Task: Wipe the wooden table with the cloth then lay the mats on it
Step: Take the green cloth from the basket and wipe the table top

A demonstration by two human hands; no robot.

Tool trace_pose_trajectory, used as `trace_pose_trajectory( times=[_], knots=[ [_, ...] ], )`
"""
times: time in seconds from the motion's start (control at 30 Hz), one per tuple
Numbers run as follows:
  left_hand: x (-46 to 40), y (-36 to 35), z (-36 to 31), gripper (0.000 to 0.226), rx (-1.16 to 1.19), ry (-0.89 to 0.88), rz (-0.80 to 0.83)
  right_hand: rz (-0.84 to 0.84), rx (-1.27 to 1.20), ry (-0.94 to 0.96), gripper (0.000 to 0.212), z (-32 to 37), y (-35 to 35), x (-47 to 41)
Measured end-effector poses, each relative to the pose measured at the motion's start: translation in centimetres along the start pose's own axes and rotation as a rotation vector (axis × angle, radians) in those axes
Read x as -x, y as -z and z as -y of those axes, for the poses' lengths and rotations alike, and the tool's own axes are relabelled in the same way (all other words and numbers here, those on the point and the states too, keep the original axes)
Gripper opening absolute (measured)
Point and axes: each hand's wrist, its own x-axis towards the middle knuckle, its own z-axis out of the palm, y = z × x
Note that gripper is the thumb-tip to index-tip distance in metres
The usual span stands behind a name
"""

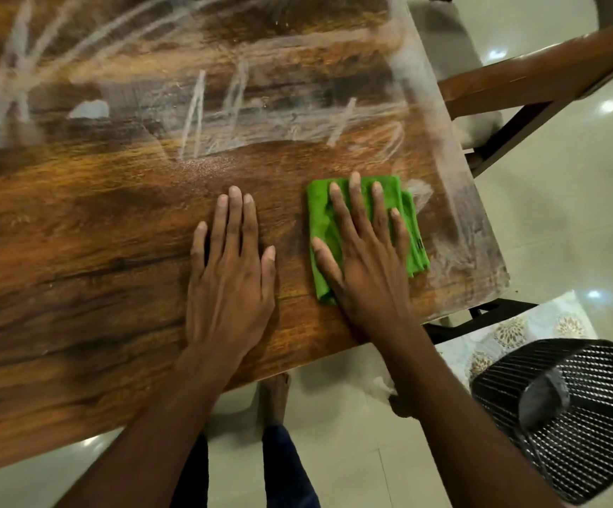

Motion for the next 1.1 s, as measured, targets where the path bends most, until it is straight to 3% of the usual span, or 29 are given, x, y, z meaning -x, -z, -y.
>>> trace_pose_trajectory(
  times=[0.2,0.47,0.57,0.9,1.1],
  knots=[
    [0.0,0.2,-0.2,0.068,-0.017,-0.007,-0.007,-0.036,0.011,0.048,0.07,-0.9,0.4,-7.5],
    [0.0,0.7,-0.5,0.067,0.008,-0.005,-0.013,0.038,-0.028,0.037,0.066,-4.8,1.9,5.0],
    [0.0,0.8,-0.6,0.068,-0.028,-0.004,-0.001,0.062,-0.016,0.025,0.066,-5.2,2.1,6.1],
    [0.0,0.9,-0.6,0.067,-0.049,-0.016,-0.018,-0.048,0.025,0.05,0.065,-3.2,1.9,-13.6],
    [-0.1,1.1,-0.6,0.069,-0.015,-0.009,0.003,0.026,-0.015,0.095,0.062,-5.8,2.9,-5.3]
  ],
)
